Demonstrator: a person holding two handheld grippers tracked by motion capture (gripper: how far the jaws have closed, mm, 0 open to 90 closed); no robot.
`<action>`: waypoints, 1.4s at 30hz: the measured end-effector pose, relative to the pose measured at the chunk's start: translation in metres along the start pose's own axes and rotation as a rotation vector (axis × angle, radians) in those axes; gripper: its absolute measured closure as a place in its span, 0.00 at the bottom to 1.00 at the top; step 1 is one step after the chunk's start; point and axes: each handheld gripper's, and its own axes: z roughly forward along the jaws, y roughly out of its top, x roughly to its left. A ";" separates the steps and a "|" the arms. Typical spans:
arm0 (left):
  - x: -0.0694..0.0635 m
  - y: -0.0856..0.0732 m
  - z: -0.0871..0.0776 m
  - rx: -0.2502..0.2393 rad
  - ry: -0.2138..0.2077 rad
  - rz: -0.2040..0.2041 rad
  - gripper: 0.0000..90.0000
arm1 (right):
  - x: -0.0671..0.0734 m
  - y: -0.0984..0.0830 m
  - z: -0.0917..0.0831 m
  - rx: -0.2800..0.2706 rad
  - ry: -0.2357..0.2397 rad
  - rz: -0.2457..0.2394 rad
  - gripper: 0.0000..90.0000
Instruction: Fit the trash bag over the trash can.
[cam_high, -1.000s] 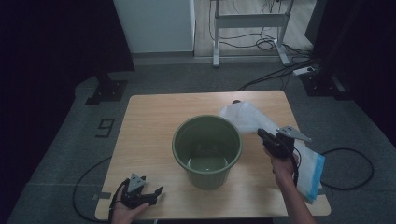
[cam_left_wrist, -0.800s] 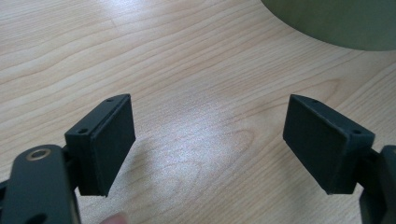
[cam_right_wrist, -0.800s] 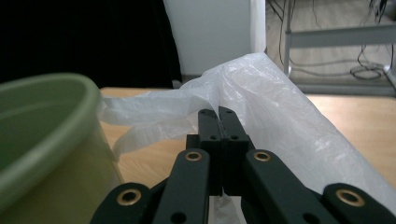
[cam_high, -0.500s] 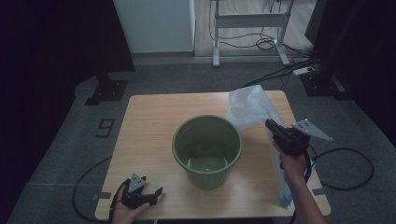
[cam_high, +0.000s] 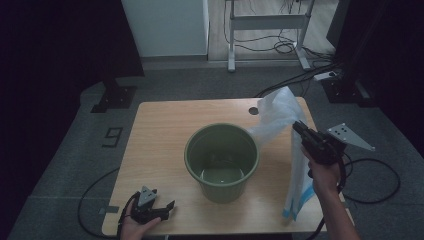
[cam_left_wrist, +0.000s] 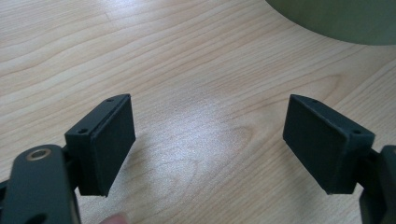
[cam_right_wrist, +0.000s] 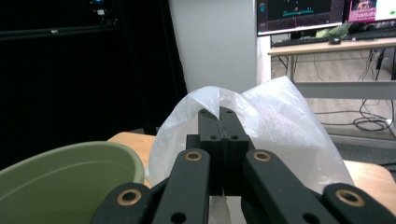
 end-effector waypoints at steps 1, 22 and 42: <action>0.000 0.000 0.000 0.001 0.000 0.001 0.19 | 0.000 0.002 -0.001 -0.002 0.003 -0.005 0.99; 0.000 0.000 0.001 0.004 -0.006 -0.004 0.19 | 0.030 0.056 -0.023 -0.102 0.077 -0.072 0.99; 0.000 0.000 0.002 0.021 -0.012 -0.007 0.19 | 0.058 0.044 -0.034 -0.110 0.176 -0.101 0.99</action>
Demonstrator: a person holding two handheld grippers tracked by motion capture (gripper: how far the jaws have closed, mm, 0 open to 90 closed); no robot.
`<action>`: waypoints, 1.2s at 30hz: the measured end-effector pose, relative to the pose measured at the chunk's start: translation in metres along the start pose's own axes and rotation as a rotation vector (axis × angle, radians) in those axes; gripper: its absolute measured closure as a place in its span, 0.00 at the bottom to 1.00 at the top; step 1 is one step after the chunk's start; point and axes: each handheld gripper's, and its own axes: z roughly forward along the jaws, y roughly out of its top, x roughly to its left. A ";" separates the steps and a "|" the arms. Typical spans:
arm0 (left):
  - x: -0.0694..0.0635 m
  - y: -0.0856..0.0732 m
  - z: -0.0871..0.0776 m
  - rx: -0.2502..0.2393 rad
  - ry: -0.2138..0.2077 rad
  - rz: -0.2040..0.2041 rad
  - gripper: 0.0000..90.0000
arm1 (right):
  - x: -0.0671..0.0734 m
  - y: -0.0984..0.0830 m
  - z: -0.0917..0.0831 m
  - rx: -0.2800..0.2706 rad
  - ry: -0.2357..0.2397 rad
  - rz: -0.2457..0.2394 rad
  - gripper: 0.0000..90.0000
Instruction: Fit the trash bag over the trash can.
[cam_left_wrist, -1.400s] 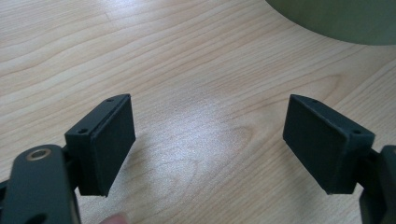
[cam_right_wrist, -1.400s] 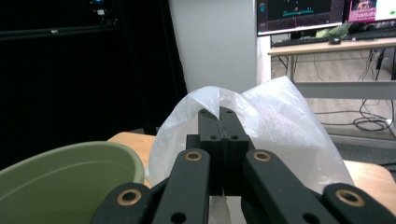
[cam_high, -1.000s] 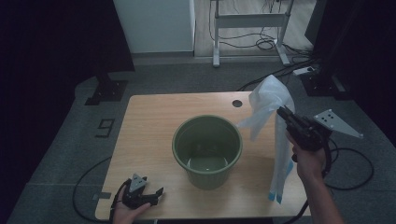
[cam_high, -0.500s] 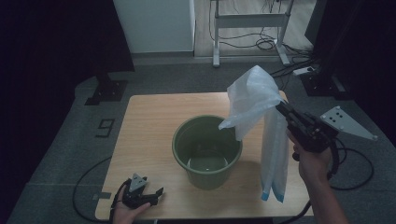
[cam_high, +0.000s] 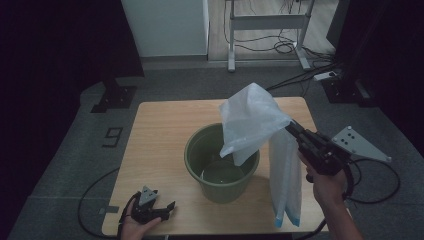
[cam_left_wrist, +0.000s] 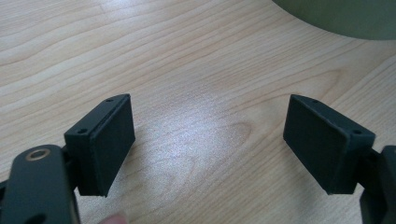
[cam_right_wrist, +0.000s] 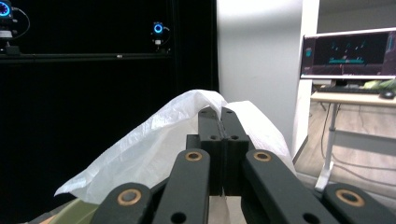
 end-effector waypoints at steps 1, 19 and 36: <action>0.000 0.000 0.000 0.001 0.000 0.001 0.18 | 0.000 -0.003 0.000 0.004 0.002 0.005 0.99; 0.000 -0.001 -0.001 -0.001 0.004 0.003 0.19 | 0.026 -0.049 0.014 0.111 0.086 -0.009 0.99; -0.001 0.000 0.001 0.007 0.004 0.006 0.19 | 0.027 -0.052 -0.007 0.099 0.097 -0.015 0.99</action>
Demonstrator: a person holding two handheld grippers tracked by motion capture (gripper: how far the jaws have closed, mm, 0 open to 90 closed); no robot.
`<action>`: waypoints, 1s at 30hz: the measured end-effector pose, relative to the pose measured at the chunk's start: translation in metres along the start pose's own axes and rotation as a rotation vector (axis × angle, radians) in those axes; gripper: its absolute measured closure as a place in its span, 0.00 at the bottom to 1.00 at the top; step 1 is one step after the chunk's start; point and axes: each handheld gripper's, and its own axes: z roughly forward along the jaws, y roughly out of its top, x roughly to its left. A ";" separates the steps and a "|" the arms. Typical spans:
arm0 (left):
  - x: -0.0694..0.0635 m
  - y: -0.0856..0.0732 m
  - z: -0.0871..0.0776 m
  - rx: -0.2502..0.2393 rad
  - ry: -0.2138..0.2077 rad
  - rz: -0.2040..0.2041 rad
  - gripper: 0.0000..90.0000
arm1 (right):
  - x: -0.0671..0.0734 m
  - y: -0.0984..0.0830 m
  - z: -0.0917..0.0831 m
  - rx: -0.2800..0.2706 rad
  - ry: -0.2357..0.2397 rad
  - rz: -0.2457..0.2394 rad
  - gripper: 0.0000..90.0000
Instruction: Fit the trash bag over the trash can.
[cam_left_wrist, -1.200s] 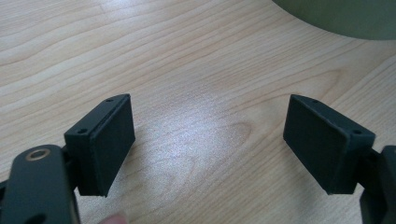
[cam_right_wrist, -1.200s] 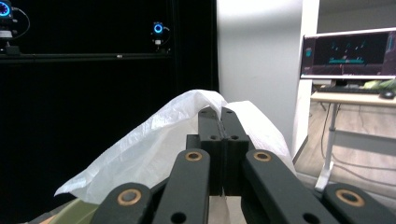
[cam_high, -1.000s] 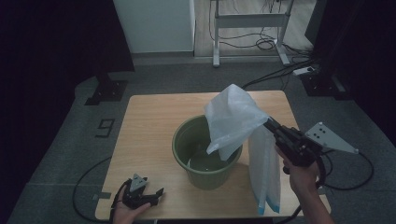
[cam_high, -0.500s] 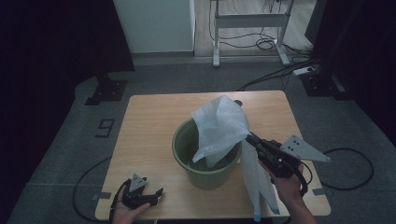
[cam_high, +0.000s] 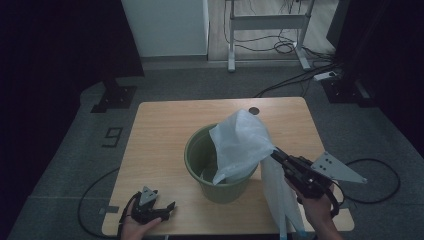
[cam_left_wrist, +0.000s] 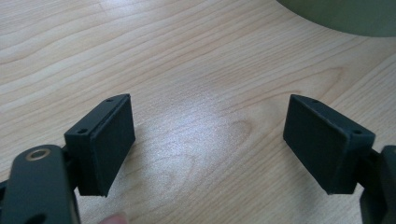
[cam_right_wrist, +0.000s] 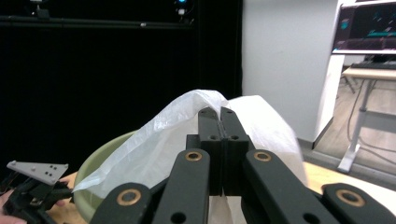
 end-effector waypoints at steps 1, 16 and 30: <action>0.000 0.000 0.000 0.000 0.000 0.000 0.19 | 0.002 -0.001 0.004 0.010 0.004 -0.005 0.99; 0.002 -0.001 -0.001 -0.003 -0.001 -0.003 0.19 | 0.026 -0.037 0.053 0.145 0.082 -0.011 0.99; 0.001 -0.001 0.000 0.002 0.001 0.002 0.19 | 0.042 -0.048 0.002 0.062 0.001 -0.034 0.37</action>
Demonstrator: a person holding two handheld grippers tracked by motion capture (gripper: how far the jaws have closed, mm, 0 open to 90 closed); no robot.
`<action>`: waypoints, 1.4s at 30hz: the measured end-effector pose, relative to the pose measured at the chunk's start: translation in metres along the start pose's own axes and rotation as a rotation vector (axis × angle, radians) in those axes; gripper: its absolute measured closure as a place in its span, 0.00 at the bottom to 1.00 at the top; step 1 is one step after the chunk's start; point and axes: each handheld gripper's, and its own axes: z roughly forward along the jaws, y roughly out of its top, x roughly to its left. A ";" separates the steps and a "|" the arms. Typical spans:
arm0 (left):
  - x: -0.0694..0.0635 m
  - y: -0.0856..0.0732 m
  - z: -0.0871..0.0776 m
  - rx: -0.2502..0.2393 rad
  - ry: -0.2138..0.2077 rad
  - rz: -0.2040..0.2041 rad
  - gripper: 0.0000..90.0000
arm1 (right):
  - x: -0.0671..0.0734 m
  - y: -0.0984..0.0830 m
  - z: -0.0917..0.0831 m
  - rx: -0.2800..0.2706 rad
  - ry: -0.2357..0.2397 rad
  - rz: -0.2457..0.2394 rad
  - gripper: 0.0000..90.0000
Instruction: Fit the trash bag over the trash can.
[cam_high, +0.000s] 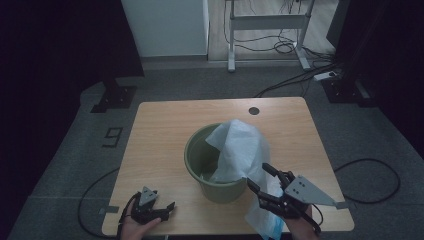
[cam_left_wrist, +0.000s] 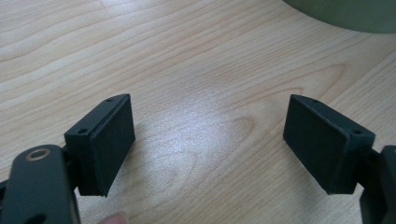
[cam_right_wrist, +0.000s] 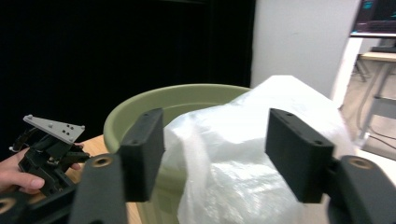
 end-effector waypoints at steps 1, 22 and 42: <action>0.000 0.000 0.000 0.001 0.002 0.002 0.19 | 0.001 -0.002 -0.004 0.001 -0.004 0.002 0.36; -0.002 0.000 0.000 -0.007 -0.001 -0.011 0.18 | 0.000 -0.082 -0.019 0.236 -0.067 0.073 0.28; -0.001 0.001 -0.002 -0.024 0.009 -0.012 0.18 | -0.043 -0.070 -0.028 0.275 -0.233 0.062 0.99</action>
